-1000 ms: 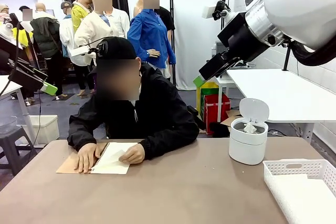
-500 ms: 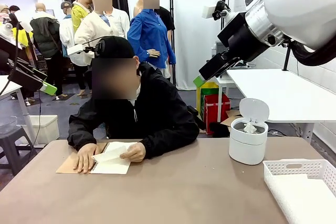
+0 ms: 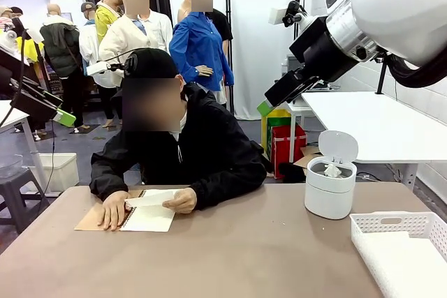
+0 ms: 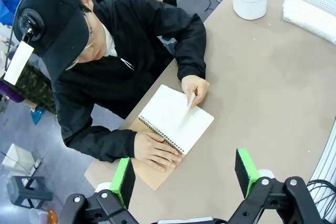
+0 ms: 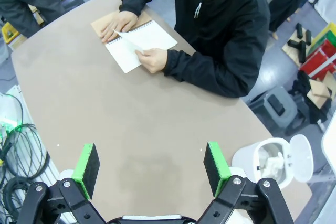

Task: Sort the paper based on its condition.
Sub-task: If a person hands you a paper, place it in the Organizing basket , and if it's crumpled, put it in the Trash can.

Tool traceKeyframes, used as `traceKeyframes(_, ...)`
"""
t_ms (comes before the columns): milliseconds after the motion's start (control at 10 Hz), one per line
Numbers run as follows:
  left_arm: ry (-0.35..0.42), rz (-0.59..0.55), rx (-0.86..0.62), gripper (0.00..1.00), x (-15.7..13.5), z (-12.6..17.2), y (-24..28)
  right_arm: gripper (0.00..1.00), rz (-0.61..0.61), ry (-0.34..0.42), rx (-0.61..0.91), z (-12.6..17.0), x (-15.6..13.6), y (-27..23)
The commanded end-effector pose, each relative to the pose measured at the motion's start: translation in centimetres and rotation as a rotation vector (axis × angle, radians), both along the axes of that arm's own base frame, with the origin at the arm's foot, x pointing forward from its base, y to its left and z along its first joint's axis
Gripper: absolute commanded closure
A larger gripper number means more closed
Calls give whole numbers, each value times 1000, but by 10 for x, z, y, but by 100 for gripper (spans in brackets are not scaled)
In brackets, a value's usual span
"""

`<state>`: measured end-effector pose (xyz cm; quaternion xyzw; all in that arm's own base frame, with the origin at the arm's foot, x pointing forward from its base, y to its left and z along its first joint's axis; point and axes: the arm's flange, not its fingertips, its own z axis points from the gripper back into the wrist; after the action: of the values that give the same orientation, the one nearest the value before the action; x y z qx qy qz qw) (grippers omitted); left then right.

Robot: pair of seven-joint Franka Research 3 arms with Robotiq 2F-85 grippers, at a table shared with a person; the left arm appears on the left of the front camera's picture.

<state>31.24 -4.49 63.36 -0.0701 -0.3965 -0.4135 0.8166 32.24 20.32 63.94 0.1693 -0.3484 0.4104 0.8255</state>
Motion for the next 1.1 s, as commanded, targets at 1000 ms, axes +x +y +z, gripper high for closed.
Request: traceKeyframes(1000,-3,9,-1,0,-1,0,0,0,1,1,-1,0,0,1)
